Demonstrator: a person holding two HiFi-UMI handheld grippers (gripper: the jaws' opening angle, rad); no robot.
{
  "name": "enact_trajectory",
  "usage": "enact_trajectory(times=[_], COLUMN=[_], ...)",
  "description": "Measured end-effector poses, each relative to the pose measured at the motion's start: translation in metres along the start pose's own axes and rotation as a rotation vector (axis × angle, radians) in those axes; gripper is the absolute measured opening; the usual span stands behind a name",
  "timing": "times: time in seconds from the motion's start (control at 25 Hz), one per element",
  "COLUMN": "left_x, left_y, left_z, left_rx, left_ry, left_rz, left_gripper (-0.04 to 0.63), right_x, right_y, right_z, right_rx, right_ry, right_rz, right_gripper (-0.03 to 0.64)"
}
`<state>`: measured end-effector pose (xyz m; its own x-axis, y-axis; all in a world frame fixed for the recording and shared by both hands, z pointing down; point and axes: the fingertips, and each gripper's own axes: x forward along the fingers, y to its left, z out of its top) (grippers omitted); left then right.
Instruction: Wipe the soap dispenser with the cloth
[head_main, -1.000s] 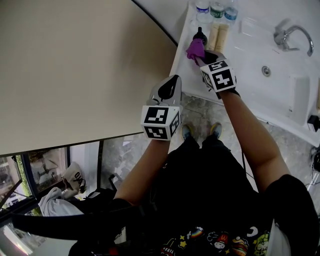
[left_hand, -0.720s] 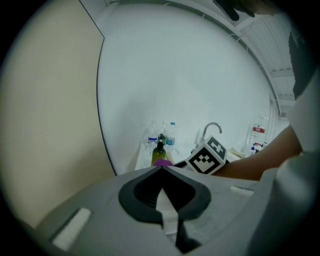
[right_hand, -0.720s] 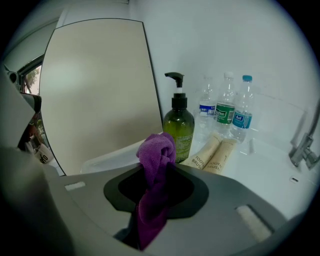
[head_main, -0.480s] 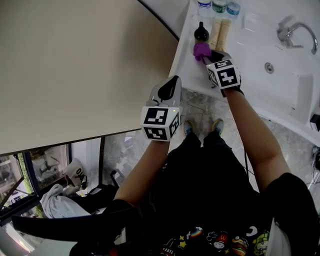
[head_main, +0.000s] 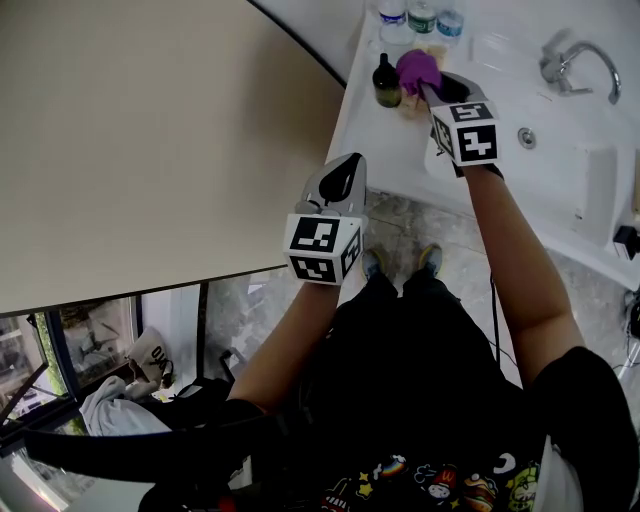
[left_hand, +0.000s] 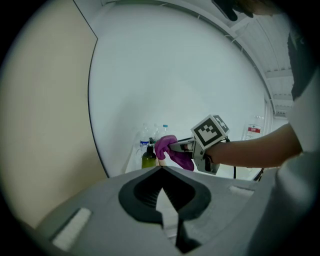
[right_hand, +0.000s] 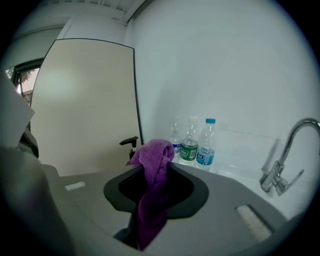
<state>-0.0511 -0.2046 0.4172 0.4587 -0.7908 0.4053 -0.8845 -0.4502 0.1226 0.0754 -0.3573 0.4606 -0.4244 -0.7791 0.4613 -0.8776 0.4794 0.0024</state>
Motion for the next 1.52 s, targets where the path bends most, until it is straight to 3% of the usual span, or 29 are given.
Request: enact_trajectory(times=[0.16, 0.56, 0.8, 1.12, 1.52], left_x=[-0.001, -0.001, 0.0, 0.002, 0.0], left_y=[-0.005, -0.006, -0.011, -0.013, -0.008], left_z=[-0.002, -0.008, -0.012, 0.004, 0.024], left_rx=[-0.002, -0.025, -0.031, -0.014, -0.004], left_ry=[0.004, 0.017, 0.022, -0.015, -0.066], left_rz=[0.021, 0.081, 0.084, 0.051, 0.001], left_gripper=[0.001, 0.001, 0.001, 0.001, 0.001], right_x=[0.01, 0.042, 0.044, 0.02, -0.008], right_y=[-0.007, 0.009, 0.008, 0.008, 0.014], right_z=[-0.006, -0.078, -0.088, -0.031, 0.068], right_rx=[-0.021, -0.051, -0.053, -0.021, -0.069], right_ry=[0.021, 0.181, 0.208, 0.08, -0.109], right_rz=[0.01, 0.074, 0.085, 0.085, 0.045], right_gripper=[0.117, 0.117, 0.117, 0.118, 0.118])
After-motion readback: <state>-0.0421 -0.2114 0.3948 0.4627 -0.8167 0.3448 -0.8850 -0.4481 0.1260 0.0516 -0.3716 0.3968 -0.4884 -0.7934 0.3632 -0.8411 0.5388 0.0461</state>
